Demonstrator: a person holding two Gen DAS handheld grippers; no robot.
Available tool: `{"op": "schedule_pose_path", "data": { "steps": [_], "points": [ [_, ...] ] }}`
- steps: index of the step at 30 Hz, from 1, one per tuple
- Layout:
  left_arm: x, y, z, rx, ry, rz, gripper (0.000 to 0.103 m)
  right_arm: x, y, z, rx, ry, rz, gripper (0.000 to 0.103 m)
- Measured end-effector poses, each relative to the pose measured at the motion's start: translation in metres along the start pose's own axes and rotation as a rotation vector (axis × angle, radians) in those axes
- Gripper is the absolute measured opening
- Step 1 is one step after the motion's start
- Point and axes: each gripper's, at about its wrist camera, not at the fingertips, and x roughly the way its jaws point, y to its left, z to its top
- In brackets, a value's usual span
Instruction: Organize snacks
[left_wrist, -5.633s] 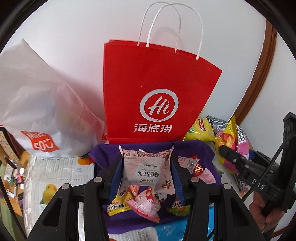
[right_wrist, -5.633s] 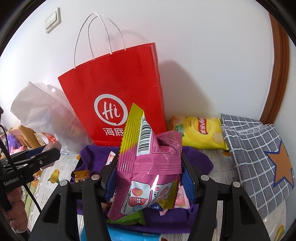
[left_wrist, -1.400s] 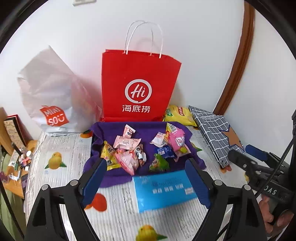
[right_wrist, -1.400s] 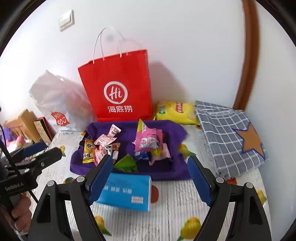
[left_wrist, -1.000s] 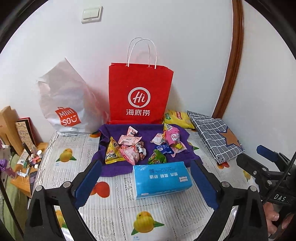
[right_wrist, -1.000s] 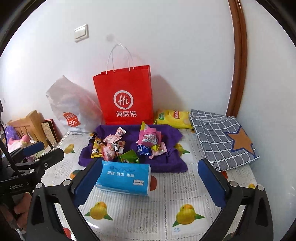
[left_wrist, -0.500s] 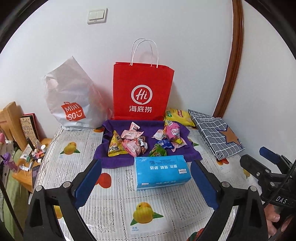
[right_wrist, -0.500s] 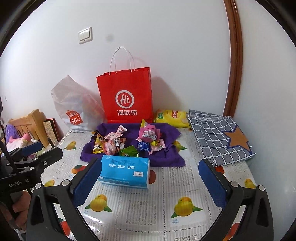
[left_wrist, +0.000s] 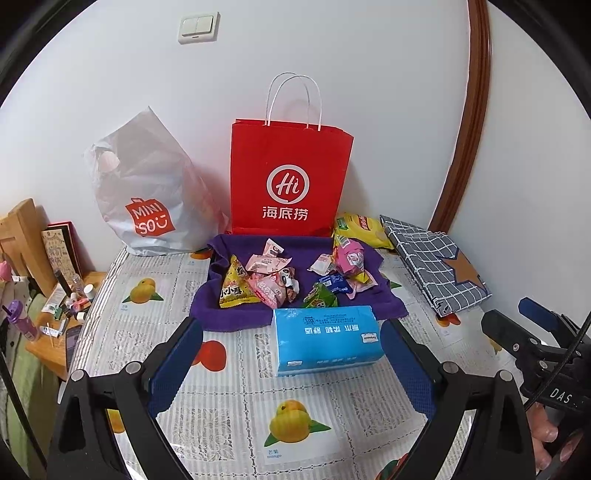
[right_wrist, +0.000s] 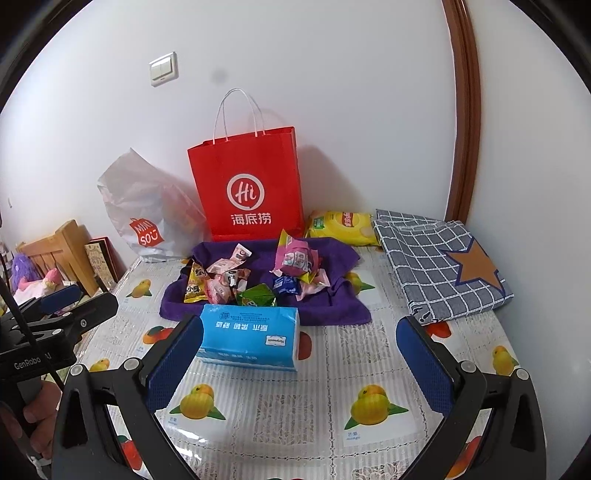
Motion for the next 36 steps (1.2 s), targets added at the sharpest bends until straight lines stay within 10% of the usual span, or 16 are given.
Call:
{"op": "schedule_pose_path", "data": {
  "steps": [36],
  "points": [
    [-0.0014, 0.0021, -0.0029, -0.004, 0.002, 0.018, 0.097, 0.0017, 0.0044, 0.0002, -0.001, -0.009, 0.002, 0.103]
  ]
}}
